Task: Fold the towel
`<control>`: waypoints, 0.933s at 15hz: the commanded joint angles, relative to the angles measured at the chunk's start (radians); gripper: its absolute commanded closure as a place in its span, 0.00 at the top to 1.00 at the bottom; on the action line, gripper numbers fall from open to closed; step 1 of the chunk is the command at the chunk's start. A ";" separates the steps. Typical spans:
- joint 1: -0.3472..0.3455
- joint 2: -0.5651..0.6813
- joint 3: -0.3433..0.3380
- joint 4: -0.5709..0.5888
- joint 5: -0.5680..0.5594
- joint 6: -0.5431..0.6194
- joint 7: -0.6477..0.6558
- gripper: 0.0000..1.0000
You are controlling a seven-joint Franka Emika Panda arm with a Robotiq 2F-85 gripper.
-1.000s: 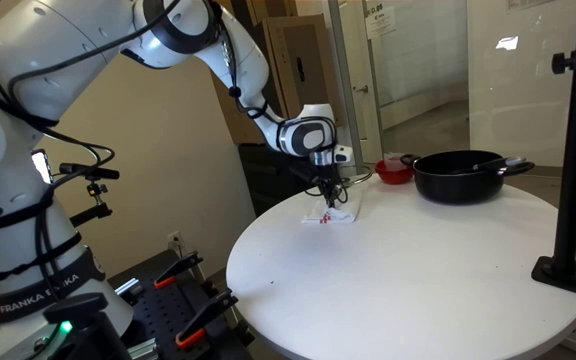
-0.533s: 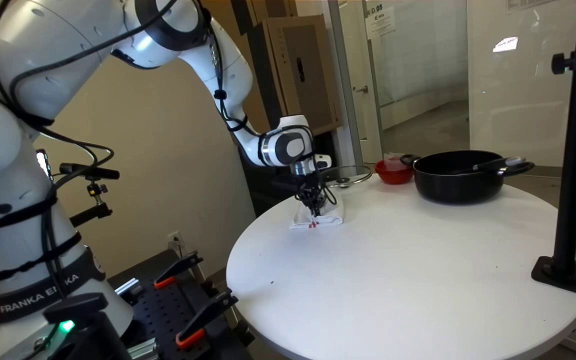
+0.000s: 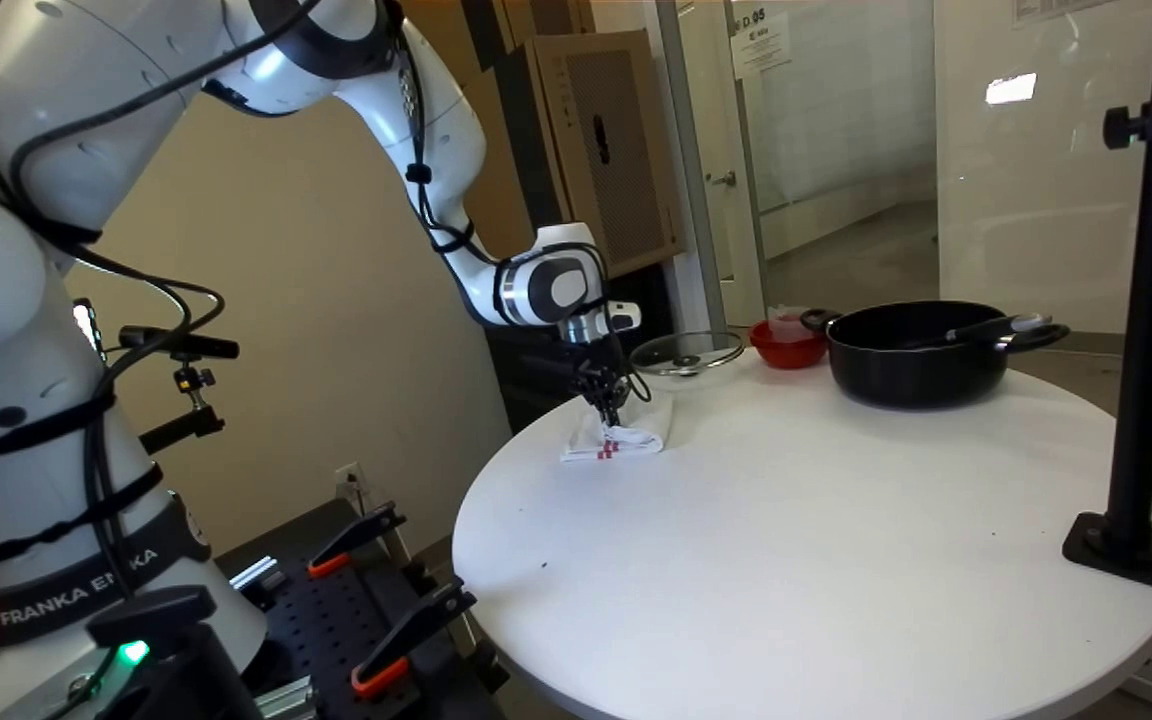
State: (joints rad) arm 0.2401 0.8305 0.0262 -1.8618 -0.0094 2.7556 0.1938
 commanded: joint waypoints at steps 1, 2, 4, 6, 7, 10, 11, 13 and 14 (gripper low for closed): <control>-0.037 -0.109 0.051 -0.101 0.038 0.041 -0.020 0.04; -0.037 -0.124 0.057 -0.112 0.040 0.041 -0.020 0.04; -0.035 -0.151 0.064 -0.139 0.038 0.041 -0.021 0.04; -0.028 -0.169 0.066 -0.163 0.032 0.034 -0.020 0.04; -0.022 -0.176 0.066 -0.177 0.027 0.030 -0.019 0.04; -0.009 -0.185 0.071 -0.215 0.020 0.034 -0.020 0.04; -0.001 -0.183 0.069 -0.229 0.013 0.045 -0.023 0.04; 0.016 -0.171 0.065 -0.251 -0.006 0.068 -0.030 0.32; 0.021 -0.165 0.068 -0.261 -0.012 0.069 -0.040 0.33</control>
State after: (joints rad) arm 0.2422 0.6782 0.0948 -2.0640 -0.0031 2.7848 0.1864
